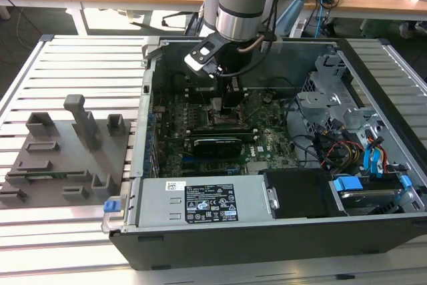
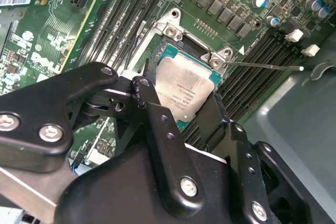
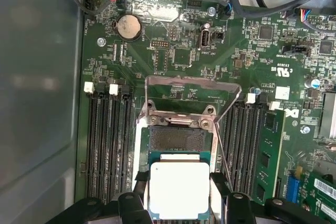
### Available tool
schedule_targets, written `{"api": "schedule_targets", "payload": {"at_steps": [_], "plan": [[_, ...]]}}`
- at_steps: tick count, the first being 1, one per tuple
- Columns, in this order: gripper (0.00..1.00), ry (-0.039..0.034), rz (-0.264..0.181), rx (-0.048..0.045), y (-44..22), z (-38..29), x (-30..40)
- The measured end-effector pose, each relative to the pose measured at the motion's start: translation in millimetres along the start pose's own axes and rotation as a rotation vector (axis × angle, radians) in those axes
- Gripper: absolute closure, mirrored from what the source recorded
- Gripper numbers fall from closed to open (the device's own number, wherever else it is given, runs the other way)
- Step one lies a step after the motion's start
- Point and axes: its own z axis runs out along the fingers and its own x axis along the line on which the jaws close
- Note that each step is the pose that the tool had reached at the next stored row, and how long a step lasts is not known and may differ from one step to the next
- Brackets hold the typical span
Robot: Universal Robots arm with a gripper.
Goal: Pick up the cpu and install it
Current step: 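Place the cpu into insertion slot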
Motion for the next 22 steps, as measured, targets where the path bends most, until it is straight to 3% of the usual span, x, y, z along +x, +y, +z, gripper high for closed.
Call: {"api": "schedule_targets", "payload": {"at_steps": [2, 3, 4, 11, 22], "plan": [[0.45, 0.001, 0.021, 0.0008, 0.6, 3.6, 0.1], [0.45, 0.0019, 0.035, 0.0013, 5.7, 10.8, 0.1], [0.45, 0.002, 0.037, 0.0014, 6.6, 12.9, 0.1], [0.45, 0.0031, 0.056, 0.0021, 7.5, 26.0, 0.6], [0.45, 0.0028, 0.056, 0.0025, 9.7, 33.4, 0.6]]}}
